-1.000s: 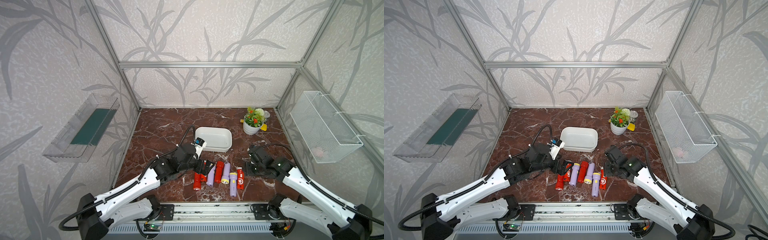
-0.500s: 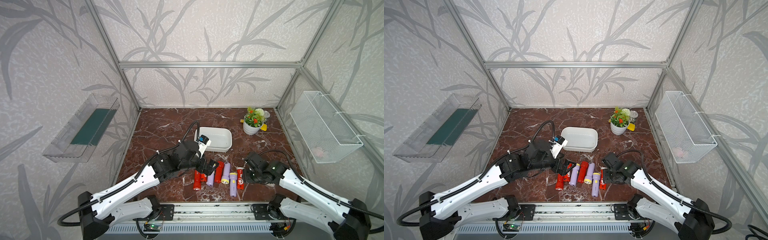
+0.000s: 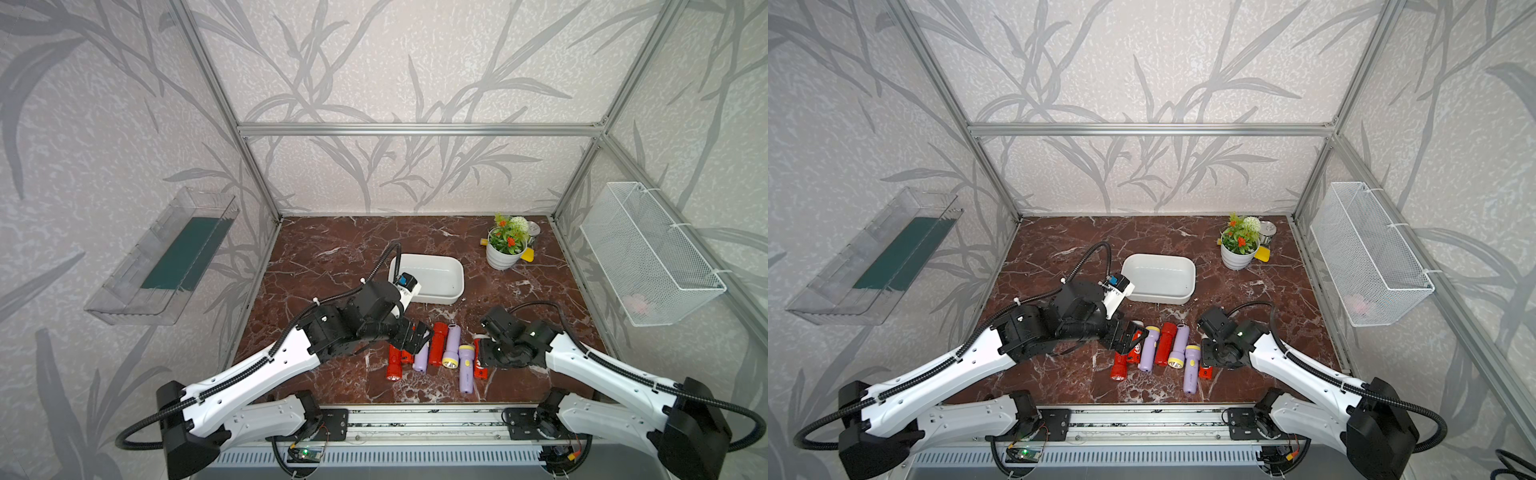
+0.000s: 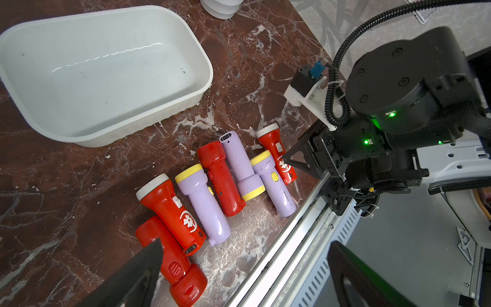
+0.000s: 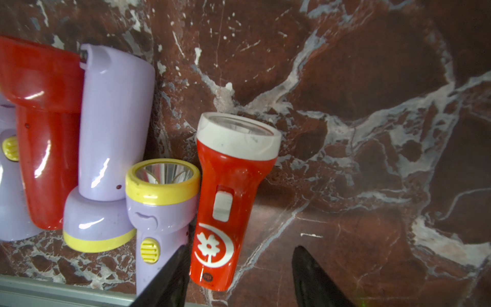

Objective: Put the flashlights into the storage boxes
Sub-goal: Pick up the flashlight from the center of the board.

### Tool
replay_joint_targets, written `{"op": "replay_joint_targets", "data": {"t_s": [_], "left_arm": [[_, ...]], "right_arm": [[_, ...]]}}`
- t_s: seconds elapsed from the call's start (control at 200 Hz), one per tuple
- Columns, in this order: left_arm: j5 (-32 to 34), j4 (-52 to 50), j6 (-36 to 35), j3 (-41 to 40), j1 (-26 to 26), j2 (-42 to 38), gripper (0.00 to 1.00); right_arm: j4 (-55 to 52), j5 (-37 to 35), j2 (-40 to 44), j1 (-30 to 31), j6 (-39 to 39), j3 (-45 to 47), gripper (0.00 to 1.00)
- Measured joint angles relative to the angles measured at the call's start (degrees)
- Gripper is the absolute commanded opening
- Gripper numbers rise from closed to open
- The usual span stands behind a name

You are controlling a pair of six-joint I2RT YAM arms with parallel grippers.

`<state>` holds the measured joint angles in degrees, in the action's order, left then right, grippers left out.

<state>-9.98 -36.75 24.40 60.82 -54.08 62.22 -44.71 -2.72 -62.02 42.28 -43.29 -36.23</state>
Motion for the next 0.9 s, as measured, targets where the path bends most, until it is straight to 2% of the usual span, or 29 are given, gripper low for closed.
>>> {"op": "replay_joint_targets", "data": {"t_s": [0.57, 0.9], "left_arm": [[1.1, -2.7, -1.0, 1.1, -0.2, 2.1, 0.99], [1.8, -4.0, -1.9, 1.8, -0.2, 2.9, 0.99]], "right_arm": [[5.5, -0.2, -3.8, 0.0, -0.8, 2.2, 0.56], [6.6, -1.1, -9.2, 0.0, -0.7, 1.5, 0.5]]}}
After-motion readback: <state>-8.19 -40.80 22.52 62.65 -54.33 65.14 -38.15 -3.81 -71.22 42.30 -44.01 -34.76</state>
